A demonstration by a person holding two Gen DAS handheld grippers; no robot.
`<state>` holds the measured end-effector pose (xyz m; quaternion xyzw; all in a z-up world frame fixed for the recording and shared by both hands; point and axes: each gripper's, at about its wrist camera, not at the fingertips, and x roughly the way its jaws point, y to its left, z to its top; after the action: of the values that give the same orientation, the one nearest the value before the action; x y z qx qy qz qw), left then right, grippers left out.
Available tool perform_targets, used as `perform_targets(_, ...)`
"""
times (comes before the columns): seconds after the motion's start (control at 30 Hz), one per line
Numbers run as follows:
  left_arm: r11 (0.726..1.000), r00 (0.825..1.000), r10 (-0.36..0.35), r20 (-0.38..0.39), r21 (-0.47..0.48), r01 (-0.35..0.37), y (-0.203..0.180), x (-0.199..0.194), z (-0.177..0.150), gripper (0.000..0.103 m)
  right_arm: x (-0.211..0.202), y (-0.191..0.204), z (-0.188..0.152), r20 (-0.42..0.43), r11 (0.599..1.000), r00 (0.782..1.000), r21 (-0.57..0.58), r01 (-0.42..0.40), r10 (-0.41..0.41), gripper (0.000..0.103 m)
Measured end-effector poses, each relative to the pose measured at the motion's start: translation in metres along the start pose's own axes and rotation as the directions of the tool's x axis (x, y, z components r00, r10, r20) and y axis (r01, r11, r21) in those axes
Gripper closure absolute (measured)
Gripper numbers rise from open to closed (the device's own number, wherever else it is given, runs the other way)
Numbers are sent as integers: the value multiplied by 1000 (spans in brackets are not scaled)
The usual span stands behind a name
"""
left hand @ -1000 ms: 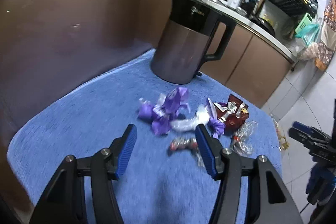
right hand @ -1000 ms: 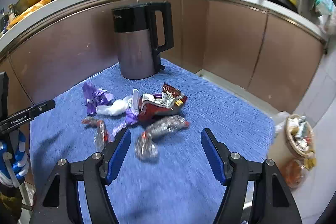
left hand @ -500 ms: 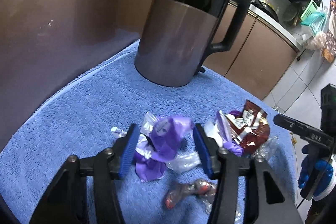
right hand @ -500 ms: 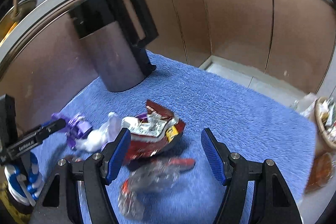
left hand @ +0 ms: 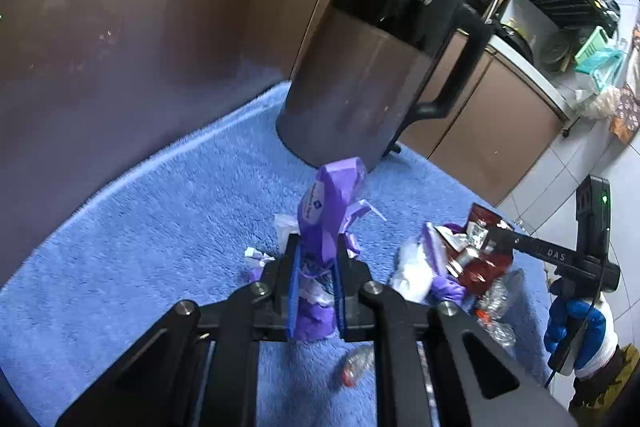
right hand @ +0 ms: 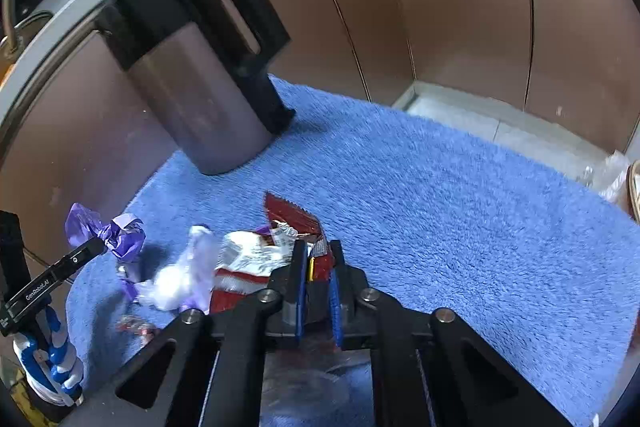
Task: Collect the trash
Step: 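Grasp the purple wrapper with the left gripper while the right grasps the red snack bag, then lift the purple wrapper and red snack bag off the table toward the bin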
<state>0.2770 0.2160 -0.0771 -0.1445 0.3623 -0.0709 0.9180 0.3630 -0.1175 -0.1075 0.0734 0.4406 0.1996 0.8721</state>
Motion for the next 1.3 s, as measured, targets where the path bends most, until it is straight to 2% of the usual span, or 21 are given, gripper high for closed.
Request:
perform_targets(0.37,999,996,-16,90,49,11,-17,-83,-7,91,-90,54,2,143,995,990,-101,-6,21,96)
perform_targets(0.47,999,993,-19,120,53,13,-21,-110,-10,91,-126,70,-3,188,992,982,-127,-8,31,96)
perform_targets(0.73,996,981,-39,190,85,24,-46,-177,-23,91,-213,101,-31,296,980,955,-194,49,11,96)
perform_targets(1.0,988,966,-101,239,138,69,-91,-226,-36,91,-303,86,-70,402,975,913,-169,146,-67,96)
perform_targets(1.17,974,961,-153,229,202,107,-135,-232,-46,91,-356,57,-101,462,972,876,-107,211,-140,96)
perform_targets(1.3,951,960,-209,187,269,154,-183,-224,-59,91,-387,30,-128,485,963,849,-45,265,-211,96)
